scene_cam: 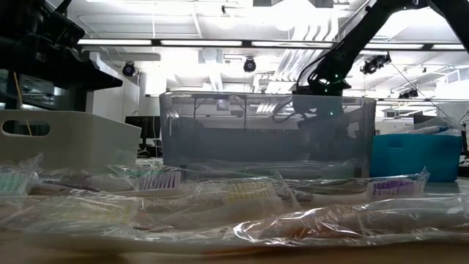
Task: Pick & Place Toothbrushes
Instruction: Put the purple toothbrush into the top black bin
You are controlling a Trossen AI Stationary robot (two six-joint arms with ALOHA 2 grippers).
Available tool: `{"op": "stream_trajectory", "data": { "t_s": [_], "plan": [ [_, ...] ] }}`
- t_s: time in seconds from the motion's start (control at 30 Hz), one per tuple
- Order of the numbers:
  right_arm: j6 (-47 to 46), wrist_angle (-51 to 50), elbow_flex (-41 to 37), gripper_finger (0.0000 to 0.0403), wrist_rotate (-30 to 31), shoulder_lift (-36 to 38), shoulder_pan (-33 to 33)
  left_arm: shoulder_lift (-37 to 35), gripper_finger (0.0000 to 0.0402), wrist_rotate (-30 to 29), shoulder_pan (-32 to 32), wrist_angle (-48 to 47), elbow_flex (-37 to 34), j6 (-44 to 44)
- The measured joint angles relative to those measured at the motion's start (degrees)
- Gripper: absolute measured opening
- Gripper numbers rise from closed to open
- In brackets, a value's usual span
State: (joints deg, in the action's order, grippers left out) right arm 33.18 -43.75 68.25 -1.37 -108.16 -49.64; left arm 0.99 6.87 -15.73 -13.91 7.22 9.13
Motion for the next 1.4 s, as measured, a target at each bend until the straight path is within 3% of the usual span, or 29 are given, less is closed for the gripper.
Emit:
{"op": "stream_trajectory", "data": {
  "t_s": [0.27,0.6,1.1,1.27,1.4],
  "plan": [
    [1.30,1.06,-0.92,0.0132,-0.03,-0.09,-0.03,0.00,0.0187,-0.02,0.00,0.02,0.00,0.00],
    [-1.29,2.12,-0.92,0.0008,-0.11,-0.09,-0.03,-0.02,0.0187,-0.02,0.00,0.00,0.00,0.00],
    [-10.01,0.66,-0.80,0.0003,-5.10,8.29,-0.07,-0.01,0.0187,-0.01,0.00,0.01,0.00,0.00],
    [-9.22,0.08,-0.79,0.0005,-3.10,6.74,-1.67,-0.02,0.0187,-0.02,0.00,0.02,0.00,0.00],
    [-8.03,-2.91,-0.83,0.0033,-1.93,4.45,-2.46,0.00,0.0187,-0.02,0.00,0.00,0.00,0.00]
  ]
}}
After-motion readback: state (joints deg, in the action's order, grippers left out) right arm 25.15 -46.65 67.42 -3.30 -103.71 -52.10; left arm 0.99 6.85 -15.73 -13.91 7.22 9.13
